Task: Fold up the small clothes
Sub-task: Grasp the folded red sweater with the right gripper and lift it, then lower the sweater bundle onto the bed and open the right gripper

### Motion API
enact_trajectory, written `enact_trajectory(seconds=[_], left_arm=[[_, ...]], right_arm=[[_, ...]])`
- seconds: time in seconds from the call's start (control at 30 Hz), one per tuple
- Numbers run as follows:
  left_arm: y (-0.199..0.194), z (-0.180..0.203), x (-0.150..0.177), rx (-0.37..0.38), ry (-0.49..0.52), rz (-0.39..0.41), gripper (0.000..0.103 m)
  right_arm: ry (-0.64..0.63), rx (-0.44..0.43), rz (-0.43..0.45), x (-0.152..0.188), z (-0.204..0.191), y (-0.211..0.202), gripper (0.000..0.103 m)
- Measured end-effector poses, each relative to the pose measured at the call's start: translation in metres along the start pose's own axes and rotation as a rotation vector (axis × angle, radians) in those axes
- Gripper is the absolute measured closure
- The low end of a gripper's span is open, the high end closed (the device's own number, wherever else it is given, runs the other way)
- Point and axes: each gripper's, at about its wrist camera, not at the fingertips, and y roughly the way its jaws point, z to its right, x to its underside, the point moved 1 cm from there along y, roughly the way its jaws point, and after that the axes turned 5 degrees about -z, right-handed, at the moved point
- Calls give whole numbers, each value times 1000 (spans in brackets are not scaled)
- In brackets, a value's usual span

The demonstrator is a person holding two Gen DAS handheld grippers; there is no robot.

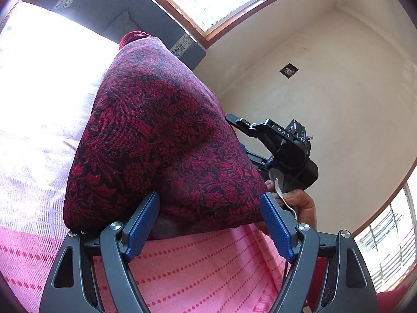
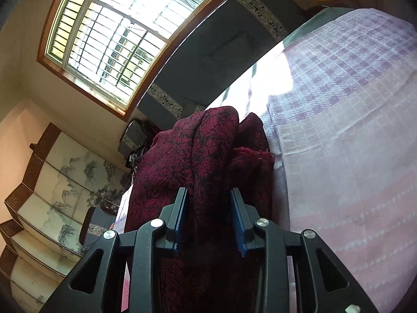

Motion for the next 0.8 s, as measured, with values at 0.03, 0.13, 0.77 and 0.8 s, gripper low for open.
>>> enact_trajectory(seconds=[0.03,0.13,0.77,0.8], left_arm=[[0,0,0,0,0,0,23],[1,0,-1,-1,1,-1,23],[-1,0,-6,5,-5,-11,21],[-1,0,-6,6,-6,-11,21]], right_arm=[[-11,13,-9,1,-3,-1,43],[-84,66,-56,3,-16,4,35],[-24,62,-15,29,11,1,67],[-19,69,-14,29,9,-2,64]])
